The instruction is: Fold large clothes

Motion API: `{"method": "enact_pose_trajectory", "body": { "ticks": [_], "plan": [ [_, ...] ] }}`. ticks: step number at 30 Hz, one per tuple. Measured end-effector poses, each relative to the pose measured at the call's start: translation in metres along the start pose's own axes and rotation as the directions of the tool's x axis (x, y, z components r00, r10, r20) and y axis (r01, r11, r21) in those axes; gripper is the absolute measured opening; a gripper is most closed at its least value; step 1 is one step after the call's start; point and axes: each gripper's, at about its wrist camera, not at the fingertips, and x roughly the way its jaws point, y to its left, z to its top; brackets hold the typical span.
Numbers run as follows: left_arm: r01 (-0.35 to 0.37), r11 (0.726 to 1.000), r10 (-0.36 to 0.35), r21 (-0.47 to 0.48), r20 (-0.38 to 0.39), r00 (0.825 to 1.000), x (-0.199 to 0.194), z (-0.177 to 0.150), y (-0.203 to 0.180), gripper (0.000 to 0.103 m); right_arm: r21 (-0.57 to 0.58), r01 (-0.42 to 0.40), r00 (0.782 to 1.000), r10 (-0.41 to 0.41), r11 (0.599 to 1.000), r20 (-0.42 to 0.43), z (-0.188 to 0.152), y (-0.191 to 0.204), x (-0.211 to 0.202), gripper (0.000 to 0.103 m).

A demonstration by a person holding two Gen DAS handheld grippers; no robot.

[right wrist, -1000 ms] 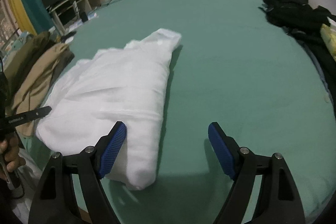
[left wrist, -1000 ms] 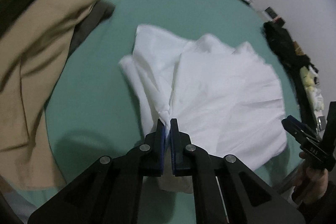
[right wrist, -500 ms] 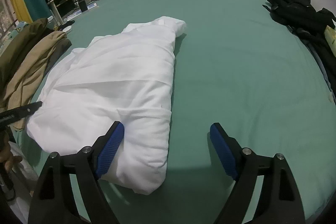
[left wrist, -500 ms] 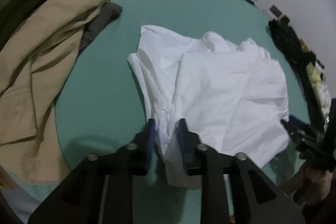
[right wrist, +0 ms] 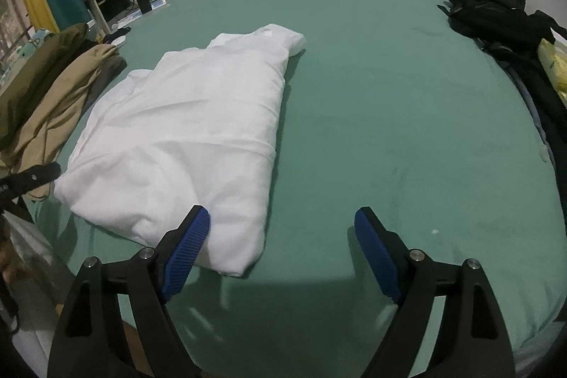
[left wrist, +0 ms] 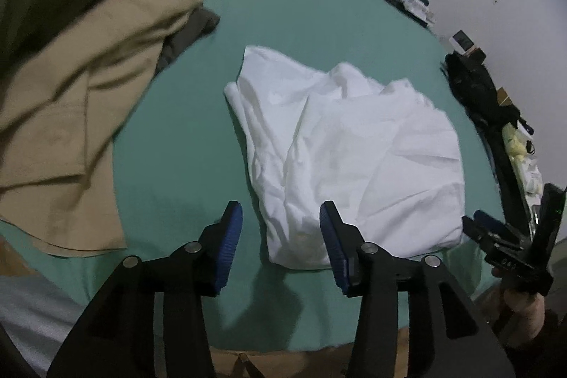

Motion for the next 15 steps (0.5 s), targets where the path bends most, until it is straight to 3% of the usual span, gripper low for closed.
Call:
{"method": "enact_pose_trajectory", "body": {
  "ticks": [2,7,12,15],
  "plan": [
    [0.004,1.0,-0.004,0.01,0.03,1.0,-0.009,0.005,-0.001,0.057,0.007,-0.003,1.0,0.003,1.0,0.002,0.002,-0.002,-0.003,0.084],
    [-0.019,0.999,0.021,-0.028,0.06,0.998,-0.008,0.023,0.014,0.059,0.008,-0.004,1.0,0.004,1.0,0.019,0.005,-0.004,-0.007,0.084],
    [-0.026,0.997,0.03,-0.068,0.053,0.998,0.016,0.041,0.024,0.061,0.046,-0.004,0.999,0.002,0.999,0.04,0.008,-0.022,-0.011,0.084],
    [0.004,0.995,-0.001,-0.104,0.022,1.0,0.039,0.049,0.032,0.062,0.102,-0.036,0.997,0.029,0.994,0.072,0.017,-0.038,-0.014,0.084]
  ]
}}
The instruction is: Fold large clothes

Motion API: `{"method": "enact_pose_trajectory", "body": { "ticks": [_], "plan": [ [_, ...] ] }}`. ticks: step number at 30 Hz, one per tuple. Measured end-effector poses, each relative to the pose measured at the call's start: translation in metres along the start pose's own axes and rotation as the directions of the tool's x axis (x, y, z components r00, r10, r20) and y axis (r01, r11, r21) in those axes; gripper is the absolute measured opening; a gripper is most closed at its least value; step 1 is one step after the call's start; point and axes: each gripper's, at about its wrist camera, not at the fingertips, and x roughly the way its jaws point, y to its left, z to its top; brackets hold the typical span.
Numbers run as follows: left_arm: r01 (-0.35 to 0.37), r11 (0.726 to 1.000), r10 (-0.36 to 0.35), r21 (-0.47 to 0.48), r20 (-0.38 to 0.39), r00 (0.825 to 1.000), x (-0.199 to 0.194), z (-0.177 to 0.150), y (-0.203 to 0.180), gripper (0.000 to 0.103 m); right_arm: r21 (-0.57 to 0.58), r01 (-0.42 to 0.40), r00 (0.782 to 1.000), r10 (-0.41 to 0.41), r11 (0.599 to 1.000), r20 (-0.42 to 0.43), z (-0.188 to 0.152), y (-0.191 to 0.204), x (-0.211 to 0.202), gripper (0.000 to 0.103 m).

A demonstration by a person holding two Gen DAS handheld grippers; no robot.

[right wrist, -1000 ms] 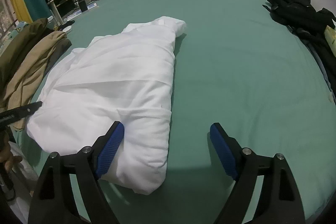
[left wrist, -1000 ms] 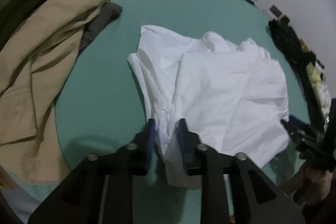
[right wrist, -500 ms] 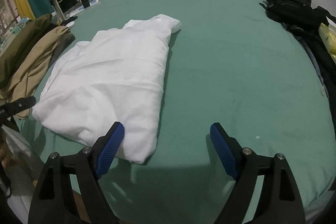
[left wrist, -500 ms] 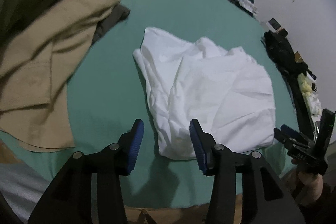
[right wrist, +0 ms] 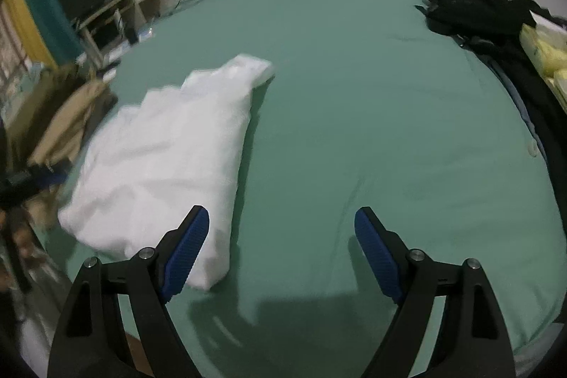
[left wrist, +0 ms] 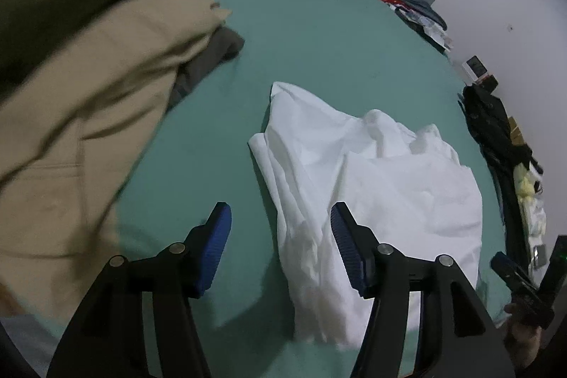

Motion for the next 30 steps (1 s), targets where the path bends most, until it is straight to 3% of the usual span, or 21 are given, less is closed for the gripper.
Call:
{"method": "enact_pose_trajectory", "body": {
  "ticks": [6,10,12,14,20,21,24,30],
  "plan": [
    [0.087,0.988,-0.095,-0.128,-0.06,0.994,0.04,0.009,0.015,0.072,0.015,-0.091,0.996,0.09,0.996,0.025,0.021,-0.003,0.011,0.084],
    [0.096,0.995,-0.099,-0.035,-0.108,0.989,0.046,0.01,0.002,0.076,-0.038,-0.13,0.991,0.131,0.991,0.016,0.03,0.011,0.027,0.084],
    [0.202,0.976,-0.211,-0.082,-0.12,0.97,0.049,0.008,0.003,0.076,-0.079,-0.135,0.991,0.135,0.988,-0.002,0.034,0.019,0.039,0.084],
    [0.309,0.944,-0.324,-0.119,-0.134,0.937,0.053,0.006,0.001,0.076,-0.09,-0.142,0.99,0.141,0.986,-0.023,0.035,0.023,0.052,0.084],
    [0.426,0.903,-0.427,-0.048,-0.201,0.882,0.063,-0.008,-0.036,0.077,-0.081,-0.168,0.985,0.164,0.982,-0.057,0.035,0.023,0.077,0.084],
    [0.425,0.905,-0.42,-0.025,-0.21,0.883,0.065,-0.01,-0.043,0.078,-0.077,-0.171,0.984,0.166,0.982,-0.06,0.034,0.023,0.079,0.084],
    [0.371,0.924,-0.344,0.089,-0.229,0.911,0.069,-0.019,-0.066,0.08,-0.046,-0.193,0.98,0.189,0.98,-0.067,0.032,0.019,0.086,0.084],
    [0.362,0.919,-0.316,0.158,-0.253,0.914,0.071,-0.025,-0.088,0.08,-0.03,-0.242,0.969,0.24,0.97,-0.065,0.031,0.023,0.087,0.084]
  ]
}}
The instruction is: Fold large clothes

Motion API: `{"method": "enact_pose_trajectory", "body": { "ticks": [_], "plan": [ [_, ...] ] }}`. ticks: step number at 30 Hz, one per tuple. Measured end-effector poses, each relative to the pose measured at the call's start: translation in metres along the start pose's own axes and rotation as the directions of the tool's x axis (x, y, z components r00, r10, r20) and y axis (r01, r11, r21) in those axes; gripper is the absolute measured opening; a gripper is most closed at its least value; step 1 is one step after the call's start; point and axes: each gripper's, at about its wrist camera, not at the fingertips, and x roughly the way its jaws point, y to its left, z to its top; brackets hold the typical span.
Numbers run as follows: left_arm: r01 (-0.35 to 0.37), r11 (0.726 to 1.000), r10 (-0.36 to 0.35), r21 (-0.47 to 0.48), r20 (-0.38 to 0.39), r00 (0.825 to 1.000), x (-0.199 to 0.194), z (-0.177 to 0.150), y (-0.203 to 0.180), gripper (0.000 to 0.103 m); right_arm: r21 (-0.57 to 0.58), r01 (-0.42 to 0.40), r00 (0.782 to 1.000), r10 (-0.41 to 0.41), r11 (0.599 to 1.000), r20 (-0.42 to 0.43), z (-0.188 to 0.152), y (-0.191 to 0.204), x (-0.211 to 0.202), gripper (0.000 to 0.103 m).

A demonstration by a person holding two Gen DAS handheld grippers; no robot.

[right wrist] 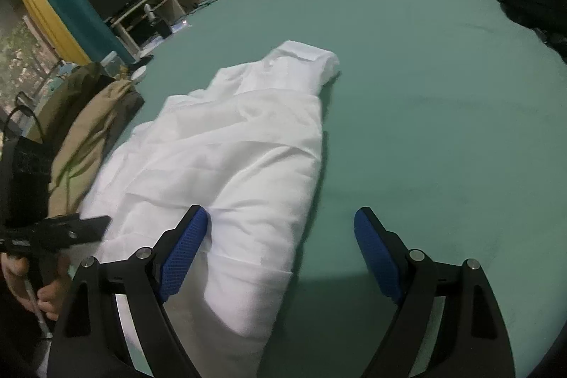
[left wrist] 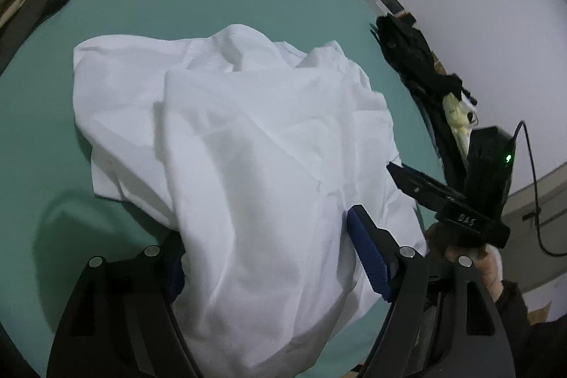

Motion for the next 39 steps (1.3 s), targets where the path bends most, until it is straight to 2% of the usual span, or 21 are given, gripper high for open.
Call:
{"method": "enact_pose_trajectory", "body": {
  "ticks": [7,9,11,12,13,14,17,27,32,39],
  "plan": [
    [-0.075,0.996,0.074,0.054,0.015,0.997,0.011,0.0,-0.012,0.08,-0.002,-0.055,0.998,0.055,0.998,0.003,-0.004,0.006,0.01,0.084],
    [-0.104,0.992,0.102,0.077,0.024,0.994,0.012,-0.001,-0.015,0.076,-0.003,-0.071,0.997,0.071,0.997,0.004,-0.005,0.008,0.012,0.079],
    [-0.131,0.987,0.128,0.093,0.034,0.991,0.01,-0.003,-0.014,0.062,0.007,-0.097,0.995,0.097,0.995,-0.002,-0.007,0.011,0.012,0.074],
    [-0.13,0.988,0.127,0.089,0.038,0.991,0.009,-0.002,-0.013,0.057,0.008,-0.103,0.995,0.103,0.995,-0.003,-0.008,0.012,0.013,0.071],
    [-0.118,0.99,0.115,0.078,0.037,0.993,0.009,-0.001,-0.011,0.048,0.006,-0.113,0.994,0.113,0.994,-0.004,-0.009,0.014,0.014,0.068],
    [-0.109,0.992,0.107,0.069,0.035,0.994,0.008,-0.001,-0.009,0.043,0.008,-0.125,0.992,0.125,0.992,-0.006,-0.009,0.016,0.015,0.061],
    [-0.119,0.989,0.116,0.088,0.044,0.992,0.01,-0.003,-0.011,0.037,0.024,-0.14,0.99,0.14,0.99,0.0,-0.013,0.018,0.015,0.058],
    [-0.154,0.984,0.146,0.091,0.085,0.986,0.002,-0.01,-0.023,0.027,0.048,-0.157,0.987,0.157,0.986,0.022,-0.018,0.026,0.0,0.037],
    [-0.177,0.977,0.162,0.117,0.125,0.979,-0.009,-0.022,-0.04,0.024,0.005,-0.129,0.991,0.129,0.992,0.043,-0.024,0.041,-0.016,0.031],
    [-0.16,0.981,0.144,0.107,0.145,0.979,-0.023,-0.031,-0.047,0.023,-0.015,-0.111,0.992,0.112,0.994,0.066,-0.032,0.054,-0.034,0.027]
  ]
}}
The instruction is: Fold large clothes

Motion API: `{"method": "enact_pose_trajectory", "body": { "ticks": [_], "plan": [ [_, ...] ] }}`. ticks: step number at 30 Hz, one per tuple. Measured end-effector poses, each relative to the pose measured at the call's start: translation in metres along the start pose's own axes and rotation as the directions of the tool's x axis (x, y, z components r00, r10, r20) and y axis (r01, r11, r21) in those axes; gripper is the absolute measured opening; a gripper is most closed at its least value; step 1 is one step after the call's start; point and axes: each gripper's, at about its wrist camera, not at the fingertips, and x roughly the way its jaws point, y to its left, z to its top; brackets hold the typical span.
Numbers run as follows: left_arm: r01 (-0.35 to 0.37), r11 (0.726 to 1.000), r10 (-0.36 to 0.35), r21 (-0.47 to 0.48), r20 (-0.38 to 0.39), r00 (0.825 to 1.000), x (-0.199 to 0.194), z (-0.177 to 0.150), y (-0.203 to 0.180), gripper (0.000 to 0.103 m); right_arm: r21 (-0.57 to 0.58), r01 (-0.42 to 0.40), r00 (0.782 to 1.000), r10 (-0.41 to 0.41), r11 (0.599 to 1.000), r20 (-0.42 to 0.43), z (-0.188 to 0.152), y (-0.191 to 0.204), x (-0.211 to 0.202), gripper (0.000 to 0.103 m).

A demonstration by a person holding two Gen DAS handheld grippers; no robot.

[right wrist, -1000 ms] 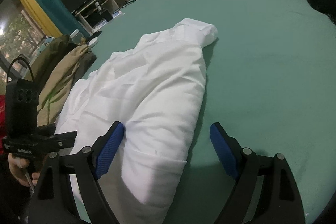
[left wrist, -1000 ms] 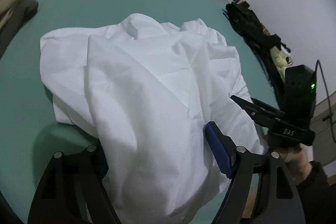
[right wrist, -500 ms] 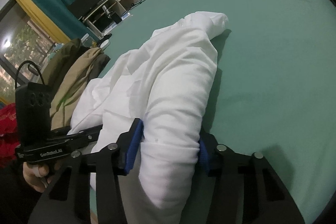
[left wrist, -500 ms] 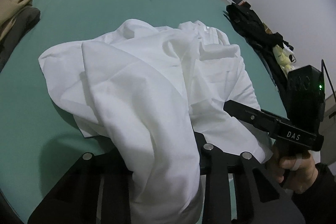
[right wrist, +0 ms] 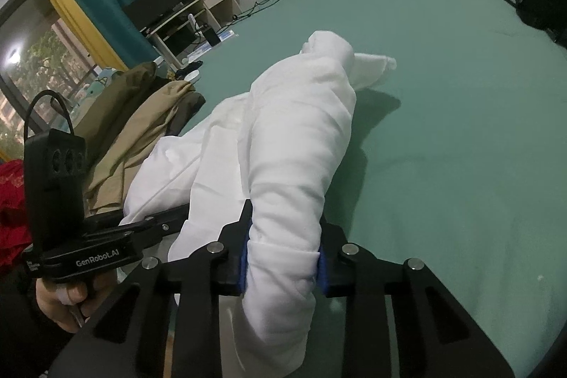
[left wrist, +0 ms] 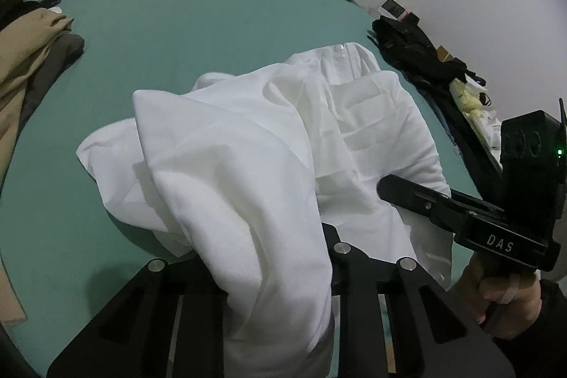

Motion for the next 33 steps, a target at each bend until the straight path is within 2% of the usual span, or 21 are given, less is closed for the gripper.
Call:
{"method": "enact_pose_trajectory", "body": {
  "ticks": [14,17,21,33],
  "plan": [
    [0.02,0.995,-0.026,0.095,0.06,0.998,-0.03,-0.002,-0.042,0.022,-0.001,0.063,0.996,-0.063,0.998,0.07,-0.01,0.017,-0.04,0.021],
    [0.043,0.995,-0.049,0.088,0.066,0.997,-0.034,-0.001,-0.046,0.022,0.007,0.067,0.994,-0.068,0.998,0.09,-0.01,0.017,-0.047,0.02],
    [0.068,0.995,-0.074,0.073,0.087,0.993,-0.047,0.005,-0.044,0.022,0.006,0.06,0.991,-0.06,0.998,0.12,-0.006,0.022,-0.056,0.019],
    [0.041,0.994,-0.058,0.102,0.171,0.984,-0.092,0.031,-0.03,0.021,-0.044,0.019,0.98,-0.01,0.999,0.201,0.022,0.06,-0.066,0.019]
  ]
}}
